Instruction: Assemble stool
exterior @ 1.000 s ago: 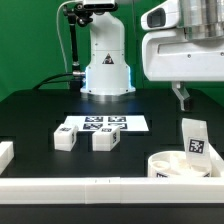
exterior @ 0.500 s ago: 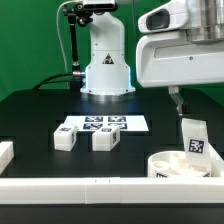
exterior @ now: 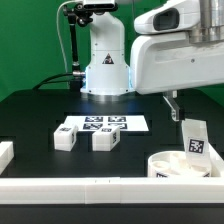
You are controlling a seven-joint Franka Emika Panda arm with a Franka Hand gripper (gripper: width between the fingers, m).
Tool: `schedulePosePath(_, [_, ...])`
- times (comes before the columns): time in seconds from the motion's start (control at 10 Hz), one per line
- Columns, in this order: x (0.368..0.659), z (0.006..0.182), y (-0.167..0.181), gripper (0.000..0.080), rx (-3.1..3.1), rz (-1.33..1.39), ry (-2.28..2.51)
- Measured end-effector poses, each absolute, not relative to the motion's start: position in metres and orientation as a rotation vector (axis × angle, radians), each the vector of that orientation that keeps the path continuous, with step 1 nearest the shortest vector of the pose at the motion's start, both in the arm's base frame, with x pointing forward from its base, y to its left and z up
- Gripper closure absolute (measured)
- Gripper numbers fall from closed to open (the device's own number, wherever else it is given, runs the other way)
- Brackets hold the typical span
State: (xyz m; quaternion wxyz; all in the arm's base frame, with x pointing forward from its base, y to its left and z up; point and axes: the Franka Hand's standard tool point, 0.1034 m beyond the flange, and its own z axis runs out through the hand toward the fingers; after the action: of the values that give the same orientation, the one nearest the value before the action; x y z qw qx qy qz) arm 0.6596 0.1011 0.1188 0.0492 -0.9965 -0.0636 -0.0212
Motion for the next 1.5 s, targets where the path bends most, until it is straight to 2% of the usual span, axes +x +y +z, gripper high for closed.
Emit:
schedulePosePath(0.3, [0.66, 0.117, 0.099, 0.015, -3.027, -0.096, -0.558])
schedulePosePath(1.0, [0.652, 0.099, 0.105, 0.015, -2.755, -0.058, -1.586])
schedulePosePath(1.3, [0.649, 0.088, 0.105, 0.015, -2.732, -0.023, -1.647])
schedulePosePath(1.4, [0.648, 0.086, 0.107, 0.0182, -2.736, -0.021, -1.638])
schedulePosePath(1.5, [0.647, 0.083, 0.107, 0.0331, -2.743, -0.018, -1.625])
